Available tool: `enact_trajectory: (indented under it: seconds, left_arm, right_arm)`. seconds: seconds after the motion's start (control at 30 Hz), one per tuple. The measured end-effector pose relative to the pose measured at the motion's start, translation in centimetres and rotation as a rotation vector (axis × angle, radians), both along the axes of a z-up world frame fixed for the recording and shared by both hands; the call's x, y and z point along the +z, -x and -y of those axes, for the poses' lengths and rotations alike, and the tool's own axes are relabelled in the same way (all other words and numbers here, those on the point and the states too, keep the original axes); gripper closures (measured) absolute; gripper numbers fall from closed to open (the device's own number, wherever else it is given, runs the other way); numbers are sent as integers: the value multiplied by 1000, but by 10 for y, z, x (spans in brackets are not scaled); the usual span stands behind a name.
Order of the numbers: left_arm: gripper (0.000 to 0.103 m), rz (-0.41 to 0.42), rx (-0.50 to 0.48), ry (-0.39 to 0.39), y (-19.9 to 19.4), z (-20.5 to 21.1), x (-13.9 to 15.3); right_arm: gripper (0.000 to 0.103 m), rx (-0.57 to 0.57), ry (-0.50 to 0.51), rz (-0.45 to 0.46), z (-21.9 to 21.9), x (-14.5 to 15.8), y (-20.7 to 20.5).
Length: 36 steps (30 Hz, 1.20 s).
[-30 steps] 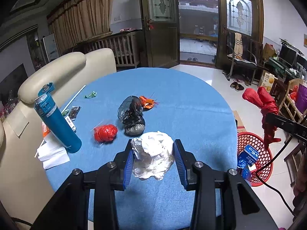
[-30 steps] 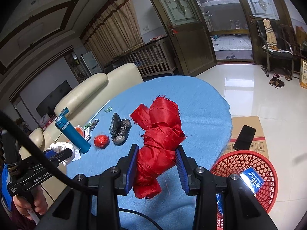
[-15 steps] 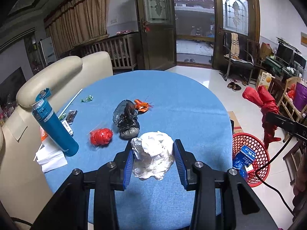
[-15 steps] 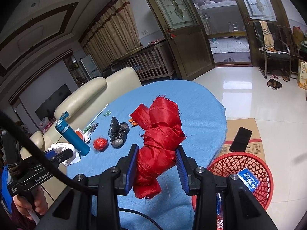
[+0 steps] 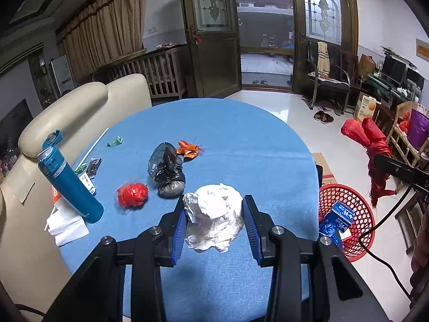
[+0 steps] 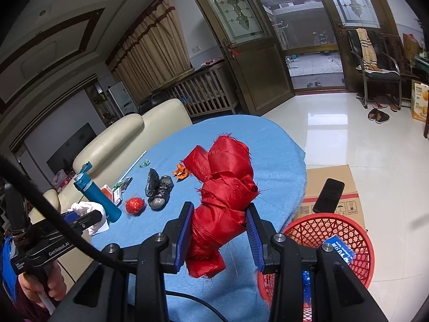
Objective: Collect trash
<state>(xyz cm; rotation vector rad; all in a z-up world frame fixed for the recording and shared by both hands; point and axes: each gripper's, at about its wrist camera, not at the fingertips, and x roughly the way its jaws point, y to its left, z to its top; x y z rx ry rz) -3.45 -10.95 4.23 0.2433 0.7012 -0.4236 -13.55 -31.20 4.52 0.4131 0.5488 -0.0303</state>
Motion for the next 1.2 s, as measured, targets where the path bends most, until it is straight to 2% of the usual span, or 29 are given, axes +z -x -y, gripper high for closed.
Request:
enact_trajectory:
  seconds: [1.2]
  left_arm:
    - [61,13,-100,-58,5,58,7]
  right_arm:
    - [62,-34,-3,-6,48,-1,20]
